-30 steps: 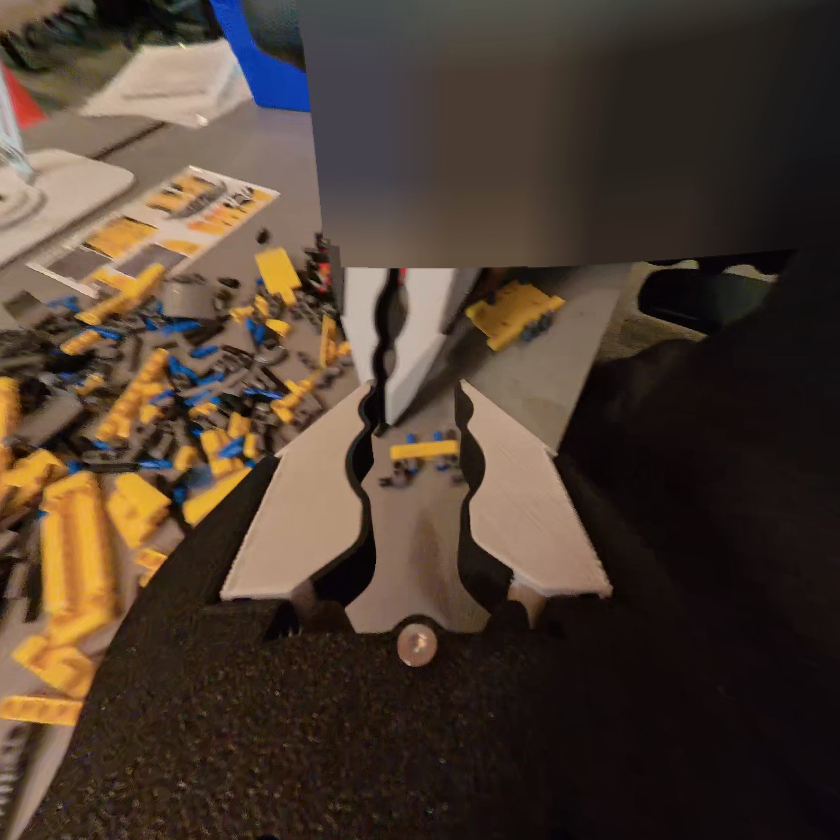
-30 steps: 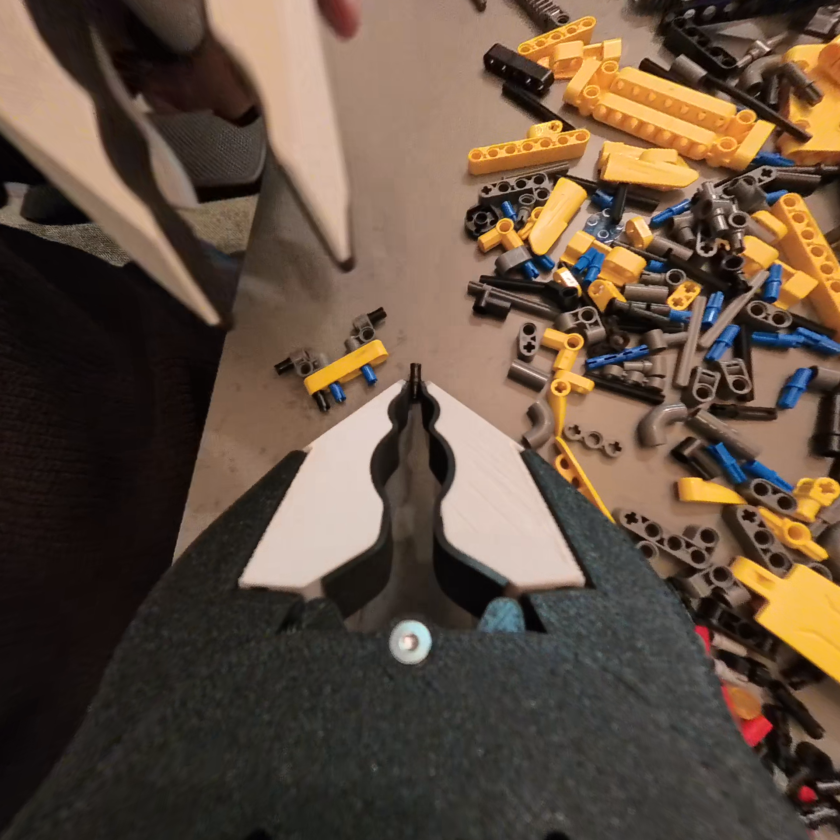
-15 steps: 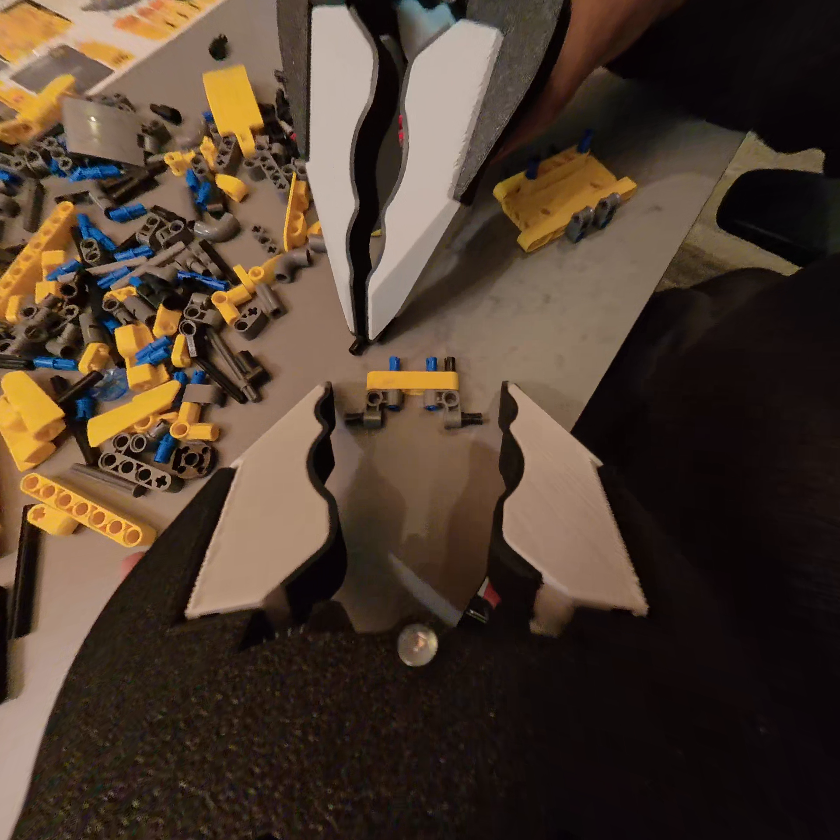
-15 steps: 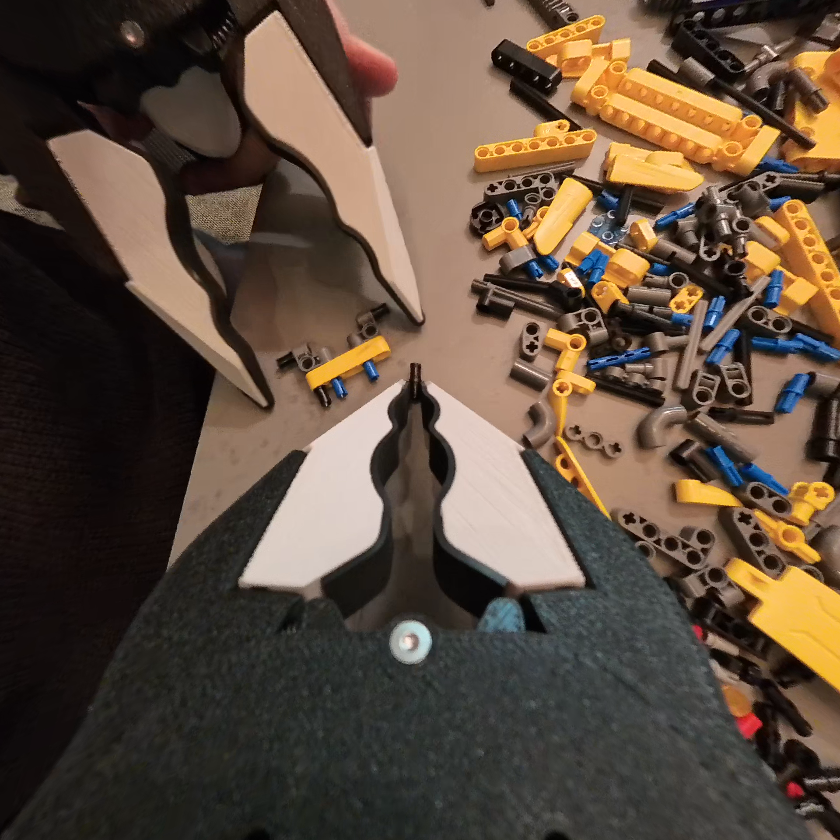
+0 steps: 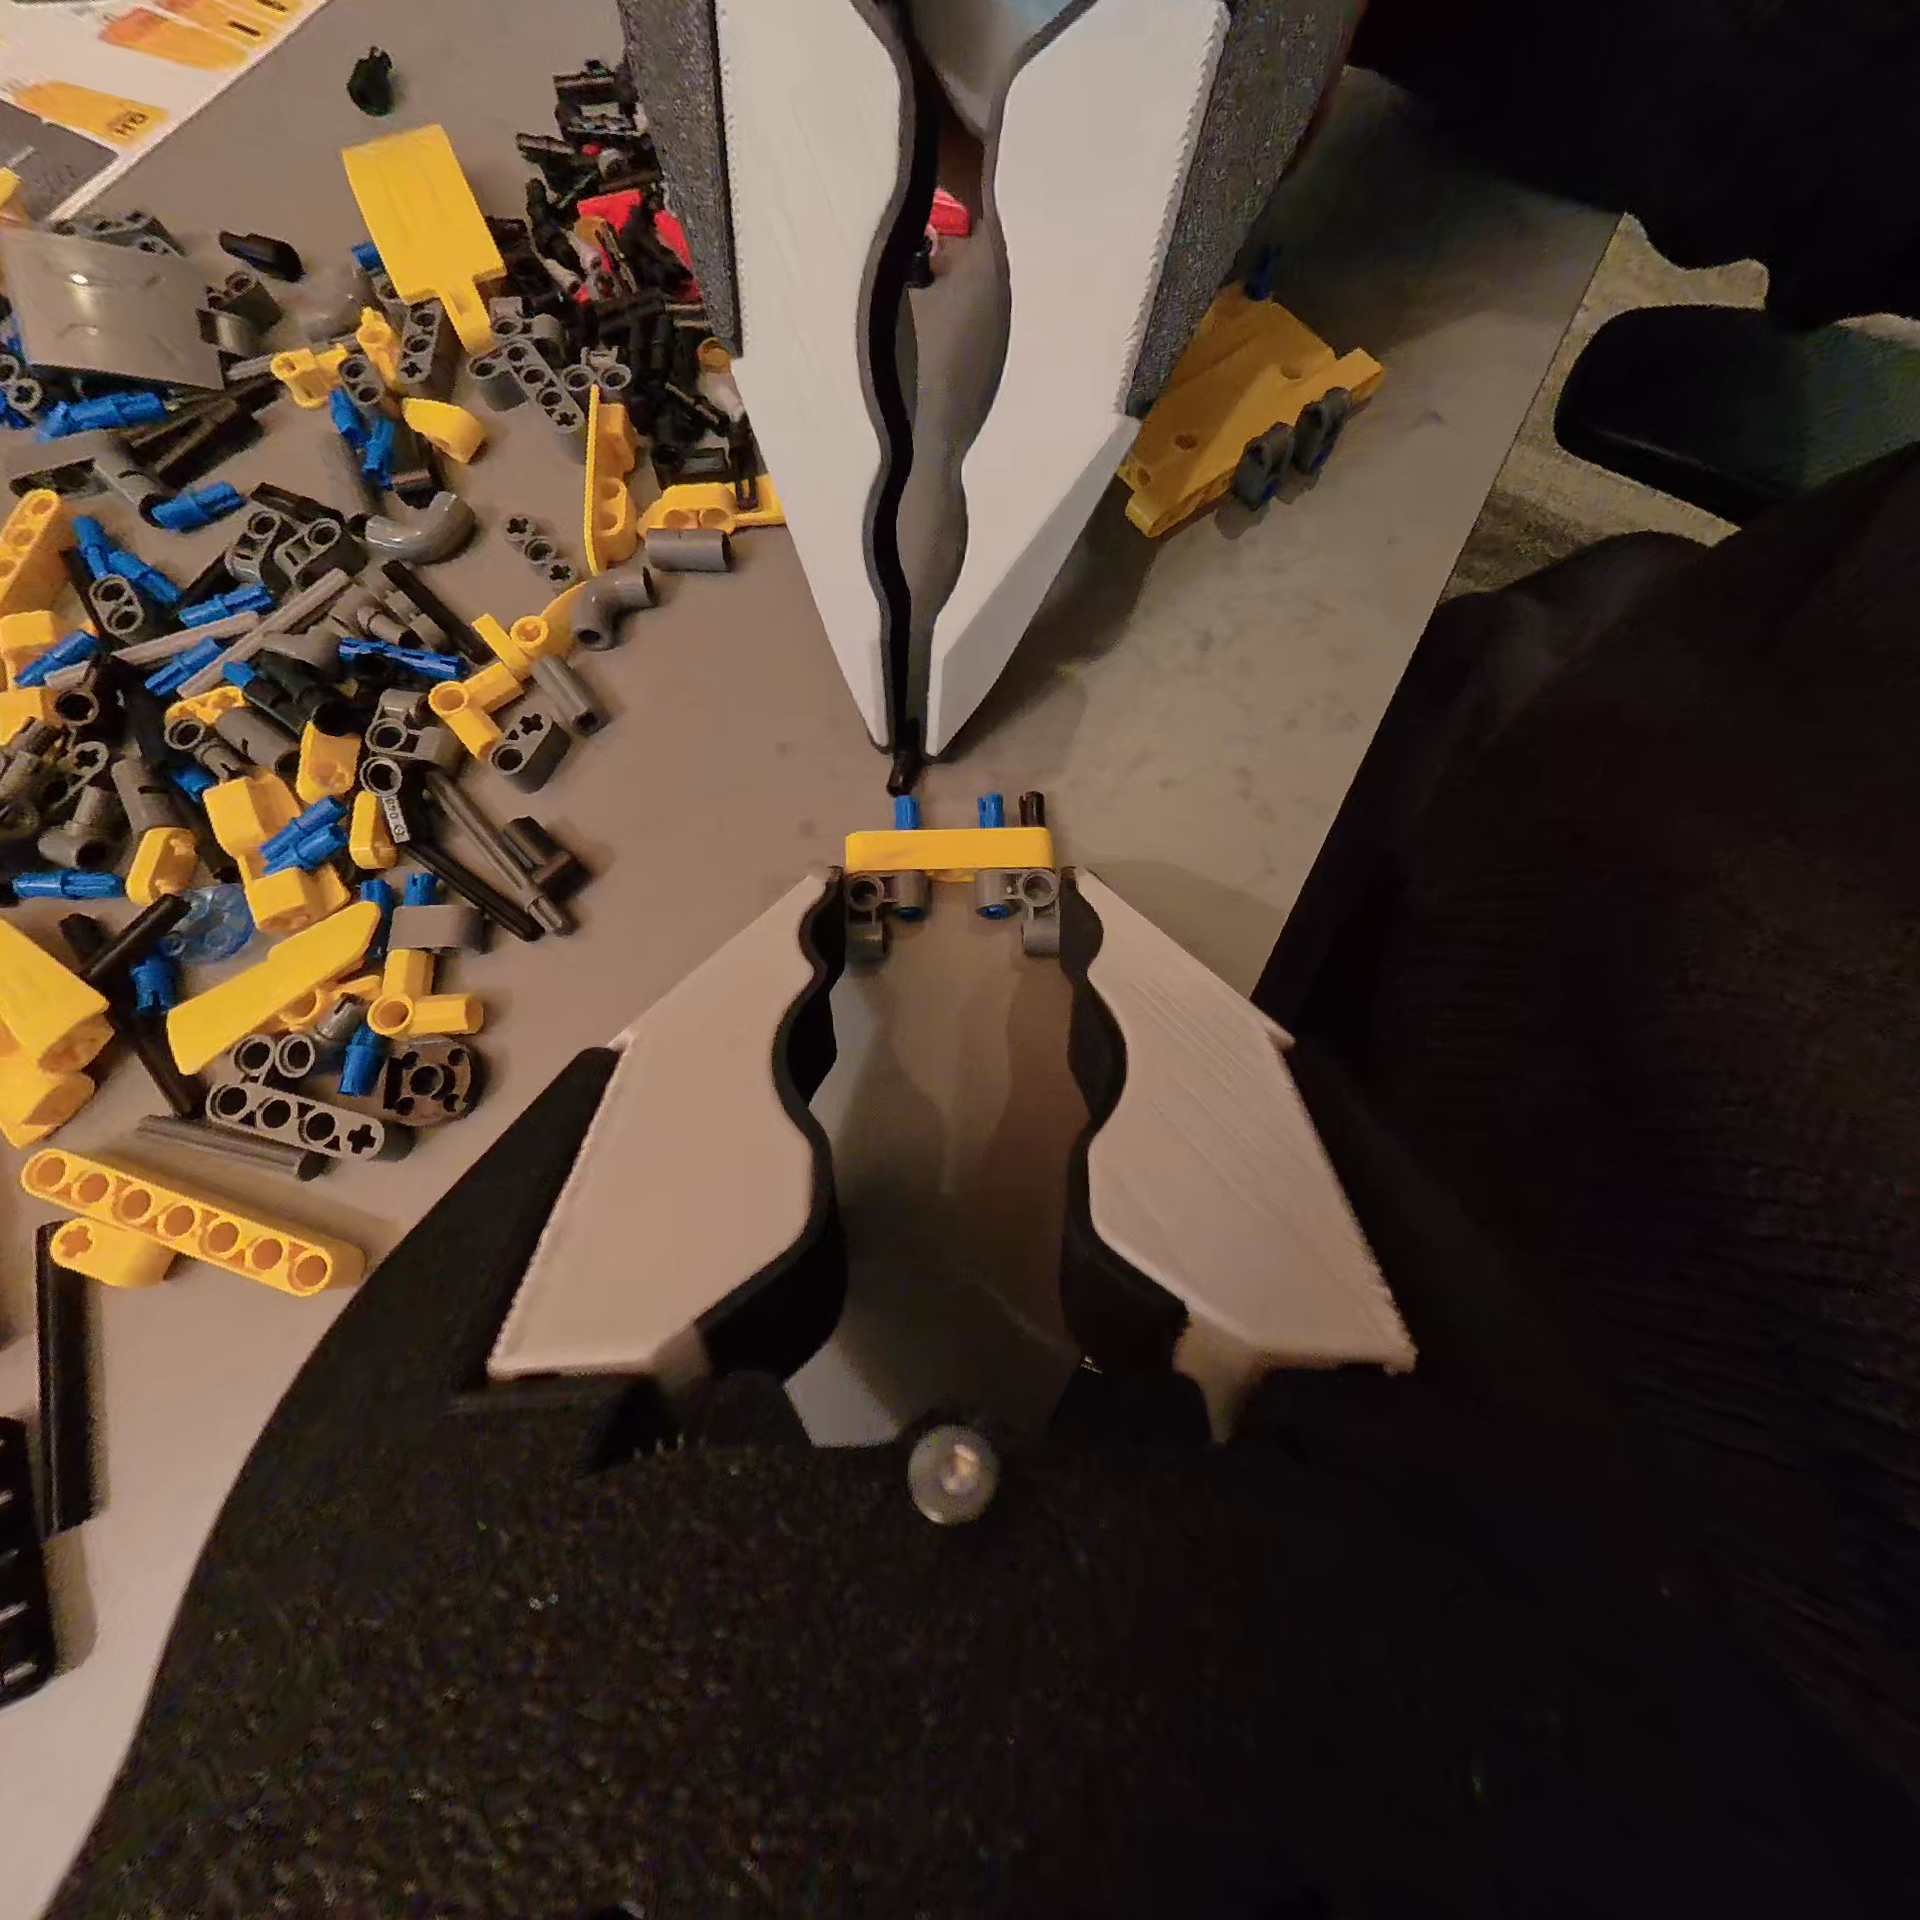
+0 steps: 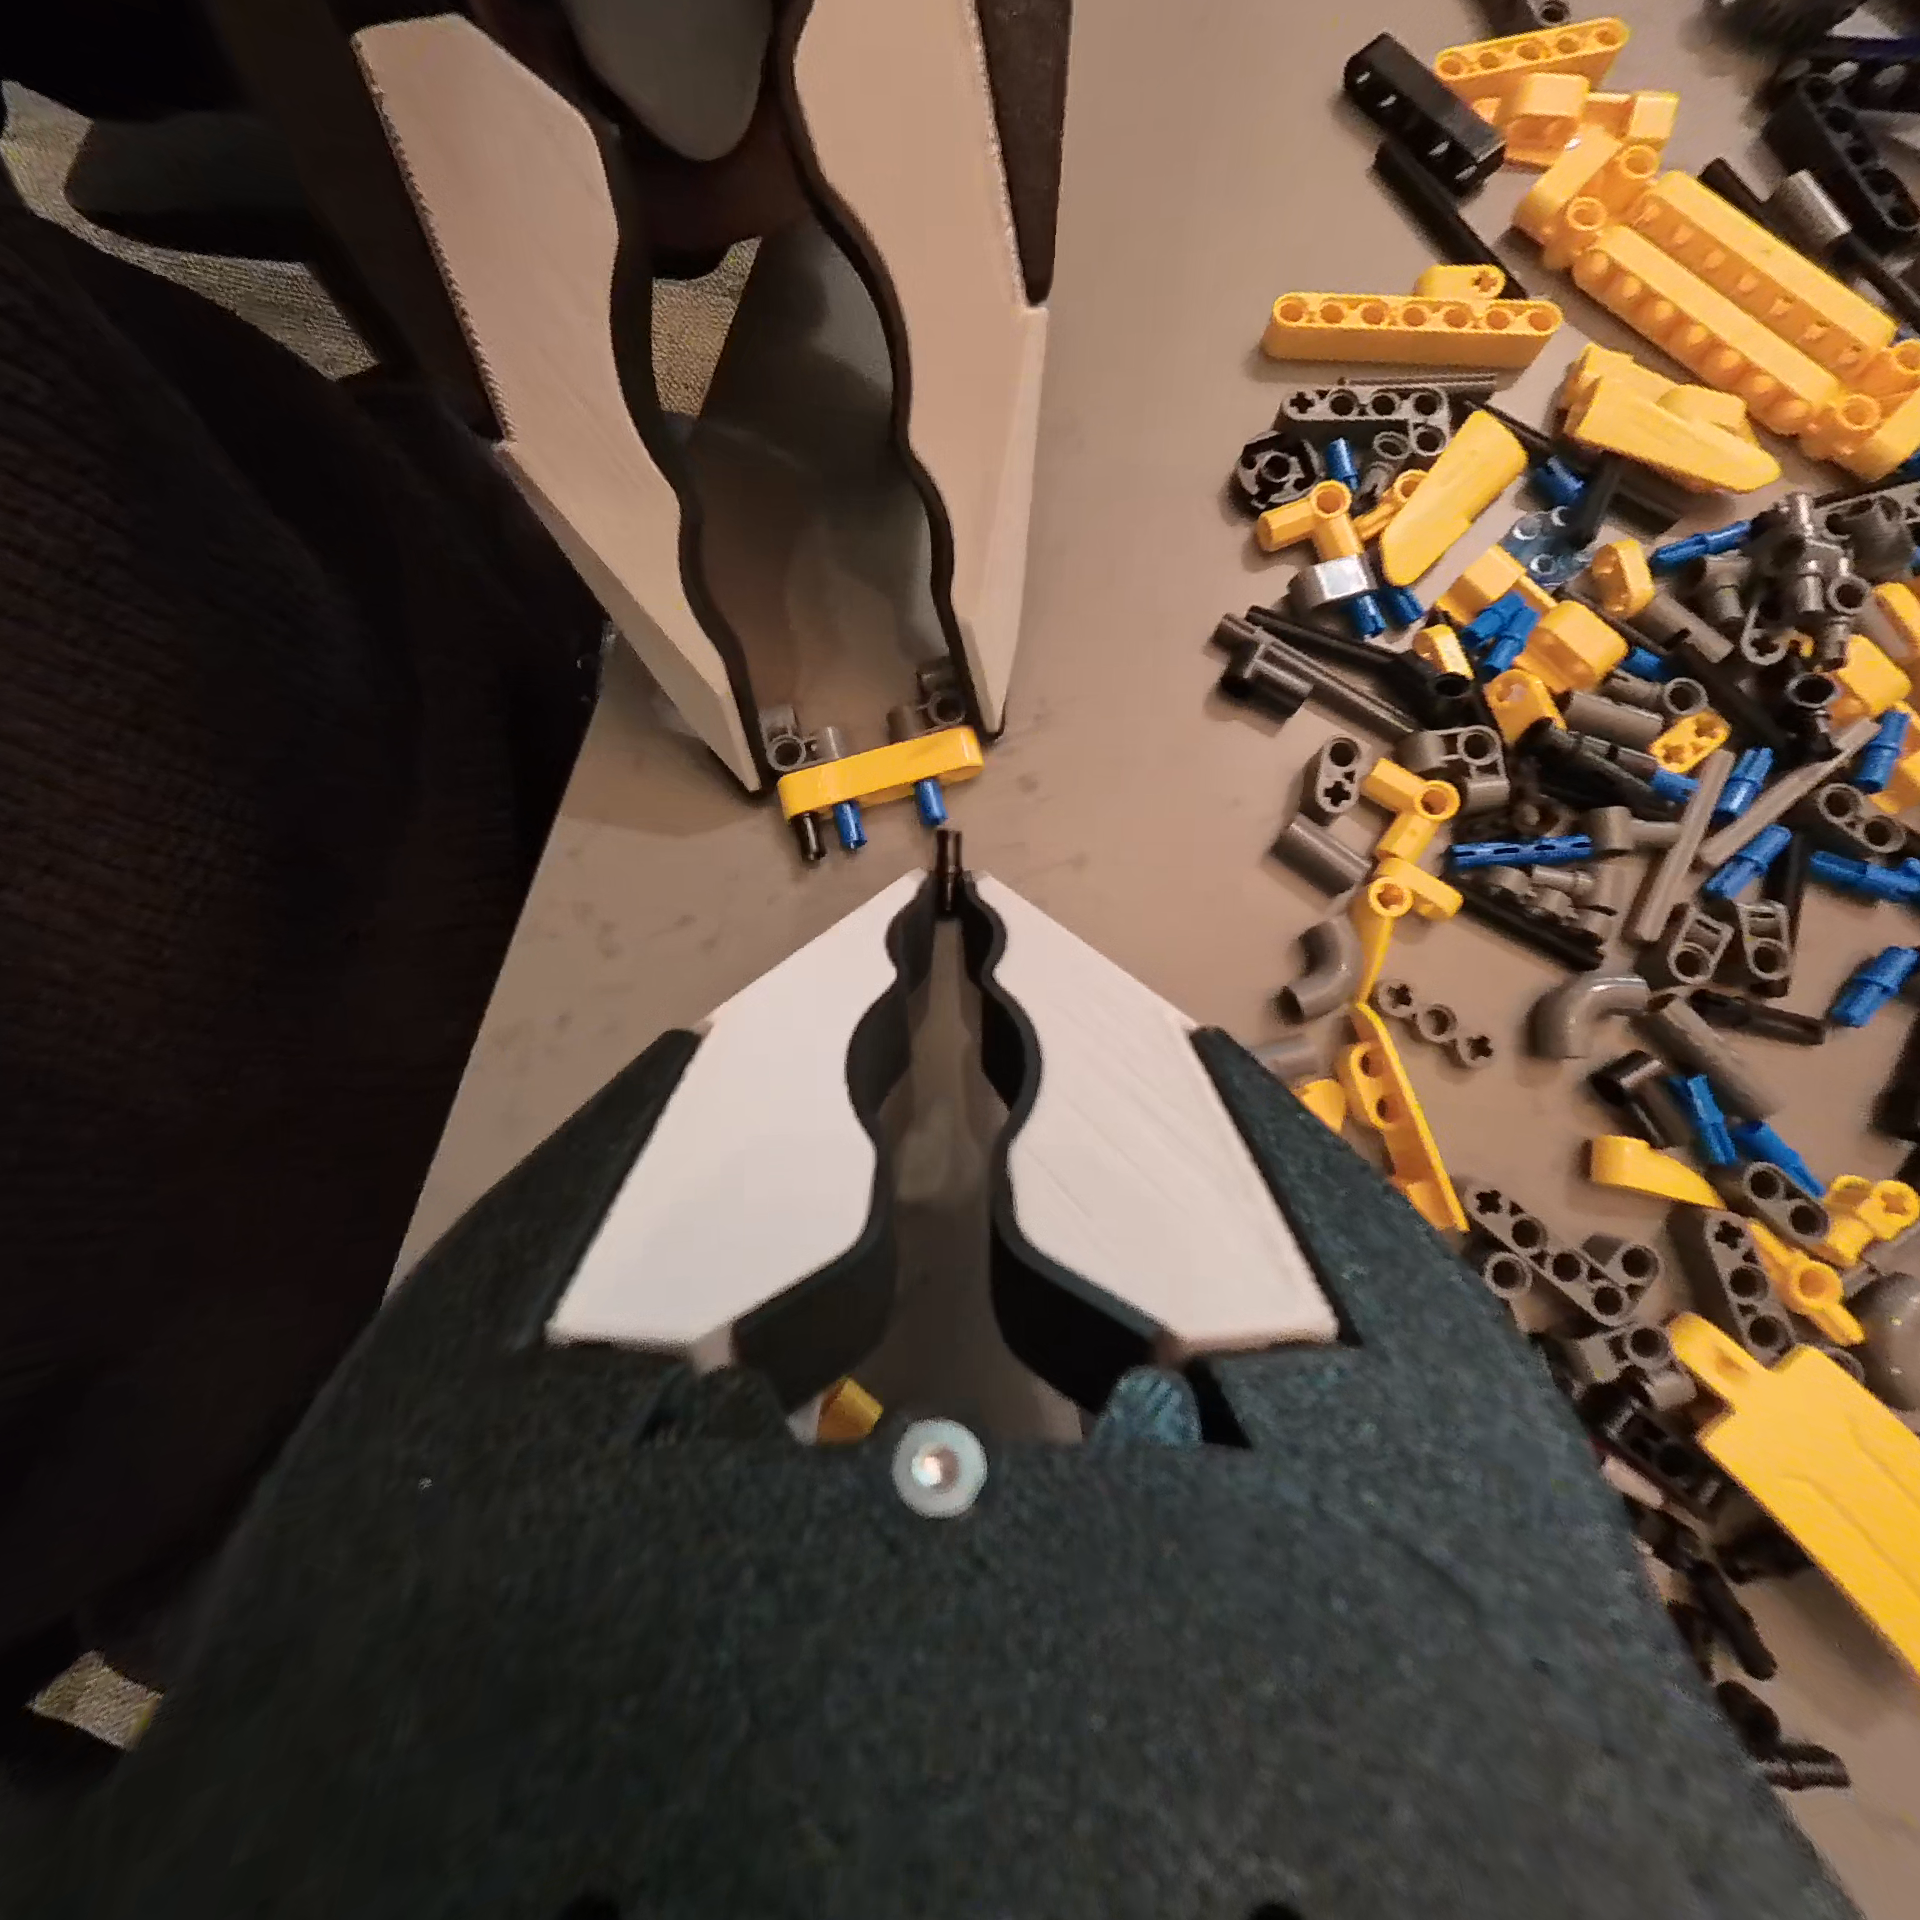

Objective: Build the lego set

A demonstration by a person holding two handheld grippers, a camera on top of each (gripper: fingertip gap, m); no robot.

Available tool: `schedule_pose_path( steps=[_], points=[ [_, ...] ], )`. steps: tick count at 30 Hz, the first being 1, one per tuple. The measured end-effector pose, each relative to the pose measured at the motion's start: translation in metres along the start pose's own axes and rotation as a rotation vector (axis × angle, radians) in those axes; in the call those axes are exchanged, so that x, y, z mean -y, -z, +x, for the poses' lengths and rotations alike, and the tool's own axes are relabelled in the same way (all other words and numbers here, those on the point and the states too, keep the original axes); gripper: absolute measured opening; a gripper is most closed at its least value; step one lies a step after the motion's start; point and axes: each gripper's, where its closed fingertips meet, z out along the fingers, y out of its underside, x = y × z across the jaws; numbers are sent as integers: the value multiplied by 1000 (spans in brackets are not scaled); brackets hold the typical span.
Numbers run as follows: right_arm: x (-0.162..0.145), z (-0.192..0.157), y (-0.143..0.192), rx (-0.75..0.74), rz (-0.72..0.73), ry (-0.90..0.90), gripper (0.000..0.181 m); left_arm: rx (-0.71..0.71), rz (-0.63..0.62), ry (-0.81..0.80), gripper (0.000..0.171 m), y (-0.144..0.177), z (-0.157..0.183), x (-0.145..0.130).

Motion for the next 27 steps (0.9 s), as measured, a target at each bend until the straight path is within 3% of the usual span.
schedule_pose_path(
  steps=[17, 27],
  points=[
    [5, -4, -5, -39, 2, 101, 5, -63, -16, -24, 42, 0, 8, 0],
    [0, 0, 1, -36, 3, 86, 16, -47, -14, -41, 42, 0, 8, 0]
  ],
)
